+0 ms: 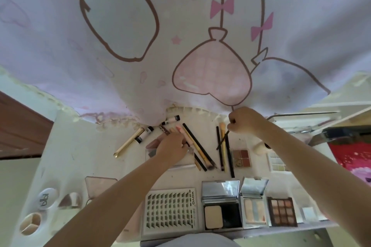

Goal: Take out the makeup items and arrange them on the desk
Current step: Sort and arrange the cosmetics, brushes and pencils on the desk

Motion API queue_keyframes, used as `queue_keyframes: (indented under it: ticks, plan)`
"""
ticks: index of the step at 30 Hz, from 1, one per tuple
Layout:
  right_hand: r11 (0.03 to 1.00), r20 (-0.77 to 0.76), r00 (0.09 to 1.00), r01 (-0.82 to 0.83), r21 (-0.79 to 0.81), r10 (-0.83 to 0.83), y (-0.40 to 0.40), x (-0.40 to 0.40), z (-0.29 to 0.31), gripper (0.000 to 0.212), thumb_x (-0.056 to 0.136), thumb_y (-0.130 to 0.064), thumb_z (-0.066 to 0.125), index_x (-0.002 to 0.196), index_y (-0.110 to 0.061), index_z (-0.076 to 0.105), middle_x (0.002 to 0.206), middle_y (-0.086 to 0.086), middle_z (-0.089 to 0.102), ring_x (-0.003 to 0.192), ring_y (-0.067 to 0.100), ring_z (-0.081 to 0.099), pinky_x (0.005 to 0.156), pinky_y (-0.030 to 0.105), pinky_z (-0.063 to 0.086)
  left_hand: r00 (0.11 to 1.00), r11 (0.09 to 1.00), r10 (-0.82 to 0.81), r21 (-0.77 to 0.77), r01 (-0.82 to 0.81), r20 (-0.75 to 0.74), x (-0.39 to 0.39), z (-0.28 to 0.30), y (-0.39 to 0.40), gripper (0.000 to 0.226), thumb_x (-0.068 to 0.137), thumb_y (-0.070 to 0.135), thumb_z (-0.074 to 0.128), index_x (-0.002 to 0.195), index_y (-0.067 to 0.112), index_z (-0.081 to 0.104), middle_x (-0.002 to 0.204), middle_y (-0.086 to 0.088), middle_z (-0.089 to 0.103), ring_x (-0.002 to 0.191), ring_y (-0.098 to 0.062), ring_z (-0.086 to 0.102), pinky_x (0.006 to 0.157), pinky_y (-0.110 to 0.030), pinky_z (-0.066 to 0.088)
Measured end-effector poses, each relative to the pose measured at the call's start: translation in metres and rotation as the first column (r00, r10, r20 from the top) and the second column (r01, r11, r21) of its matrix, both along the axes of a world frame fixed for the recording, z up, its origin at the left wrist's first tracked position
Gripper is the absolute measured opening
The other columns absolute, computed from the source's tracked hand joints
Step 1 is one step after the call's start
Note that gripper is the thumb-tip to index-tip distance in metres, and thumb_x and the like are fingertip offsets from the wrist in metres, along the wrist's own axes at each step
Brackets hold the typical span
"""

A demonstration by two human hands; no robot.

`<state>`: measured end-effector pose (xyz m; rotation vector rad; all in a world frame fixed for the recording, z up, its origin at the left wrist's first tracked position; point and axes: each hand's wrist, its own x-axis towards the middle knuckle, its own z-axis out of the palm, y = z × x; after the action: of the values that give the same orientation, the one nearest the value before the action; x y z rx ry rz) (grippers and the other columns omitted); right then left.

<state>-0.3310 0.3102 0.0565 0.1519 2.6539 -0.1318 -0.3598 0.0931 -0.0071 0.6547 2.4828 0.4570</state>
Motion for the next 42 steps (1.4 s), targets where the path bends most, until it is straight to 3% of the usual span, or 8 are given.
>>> queue_keyframes:
  ticks: [8, 10, 12, 17, 21, 27, 34, 42]
  plan:
    - [0.998, 0.319, 0.947, -0.053, 0.043, 0.037, -0.016, -0.037, -0.046, 0.024, 0.079, -0.008, 0.047, 0.057, -0.013, 0.038, 0.058, 0.002, 0.034, 0.050, 0.015, 0.035, 0.047, 0.023, 0.029, 0.996, 0.995, -0.086, -0.056, 0.086, 0.010, -0.005, 0.004, 0.018, 0.025, 0.093, 0.022, 0.040, 0.111, 0.011, 0.054, 0.112, -0.007, 0.059, 0.099, -0.022, 0.058, 0.076, -0.028, 0.044]
    - [0.994, 0.324, 0.944, -0.090, 0.066, 0.064, -0.018, -0.036, -0.051, 0.012, 0.081, -0.009, 0.047, 0.091, -0.009, 0.053, 0.086, 0.007, 0.056, 0.076, 0.019, 0.056, 0.060, 0.025, 0.042, 0.993, 0.989, -0.120, -0.086, 0.121, 0.011, -0.008, 0.003, 0.020, 0.026, 0.093, 0.020, 0.040, 0.113, 0.010, 0.053, 0.115, -0.007, 0.057, 0.103, -0.023, 0.056, 0.079, -0.030, 0.045]
    - [0.994, 0.305, 0.950, -0.089, 0.068, 0.064, -0.019, -0.030, -0.054, 0.034, 0.083, -0.009, 0.047, 0.117, -0.009, 0.046, 0.108, 0.008, 0.056, 0.092, 0.022, 0.055, 0.063, 0.026, 0.041, 0.981, 0.970, -0.194, -0.145, 0.193, 0.008, -0.012, 0.001, 0.025, 0.026, 0.092, 0.015, 0.040, 0.114, 0.008, 0.053, 0.120, -0.009, 0.053, 0.108, -0.025, 0.053, 0.085, -0.034, 0.046]
    - [0.993, 0.322, 0.939, -0.115, -0.030, 0.119, -0.039, 0.010, -0.066, 0.018, 0.086, -0.028, 0.052, 0.089, -0.010, 0.054, 0.079, 0.000, 0.052, 0.079, 0.019, 0.053, 0.064, 0.027, 0.040, 0.891, 0.856, -0.452, -0.297, 0.422, -0.037, -0.024, -0.007, 0.053, 0.033, 0.083, -0.002, 0.051, 0.115, 0.006, 0.053, 0.119, -0.012, 0.048, 0.112, -0.029, 0.045, 0.087, -0.039, 0.046]
    - [0.996, 0.344, 0.935, -0.076, -0.048, 0.088, -0.050, 0.041, -0.079, 0.038, 0.087, -0.042, 0.051, 0.098, -0.007, 0.059, 0.069, -0.001, 0.048, 0.077, 0.020, 0.055, 0.065, 0.027, 0.042, 0.729, 0.690, -0.682, -0.372, 0.621, -0.049, -0.030, -0.019, 0.068, 0.038, 0.080, -0.007, 0.051, 0.116, 0.003, 0.054, 0.121, -0.014, 0.047, 0.111, -0.030, 0.042, 0.072, -0.034, 0.037]
    - [0.997, 0.346, 0.937, 0.067, -0.027, -0.053, -0.056, 0.053, -0.091, 0.024, 0.092, -0.019, 0.046, 0.111, -0.007, 0.055, 0.112, 0.009, 0.060, 0.102, 0.025, 0.059, 0.080, 0.031, 0.048, 0.656, 0.619, -0.754, -0.373, 0.691, -0.035, -0.036, -0.028, 0.071, 0.032, 0.079, -0.006, 0.053, 0.109, 0.003, 0.059, 0.116, -0.014, 0.048, 0.105, -0.029, 0.043, 0.070, -0.034, 0.036]
    - [0.956, 0.092, 0.966, 0.254, -0.148, -0.242, -0.036, 0.051, -0.069, 0.027, 0.090, -0.026, 0.042, 0.105, -0.006, 0.053, 0.105, 0.007, 0.052, 0.094, 0.020, 0.053, 0.071, 0.022, 0.037, 0.618, 0.641, -0.764, -0.316, 0.699, -0.184, -0.047, -0.020, 0.071, 0.027, 0.090, 0.002, 0.040, 0.112, 0.009, 0.055, 0.110, -0.008, 0.056, 0.108, -0.026, 0.047, 0.099, -0.036, 0.028]
    - [0.996, -0.153, 0.987, -0.050, -0.068, 0.039, -0.020, 0.052, -0.030, 0.028, 0.098, -0.029, 0.026, 0.109, -0.009, 0.042, 0.063, -0.010, 0.036, 0.054, 0.015, 0.042, 0.048, 0.025, 0.033, 0.558, 0.635, -0.745, -0.134, 0.761, -0.366, -0.049, 0.034, 0.055, 0.034, 0.099, 0.031, 0.027, 0.111, 0.011, 0.051, 0.097, -0.005, 0.056, 0.089, -0.021, 0.053, 0.062, -0.028, 0.032]
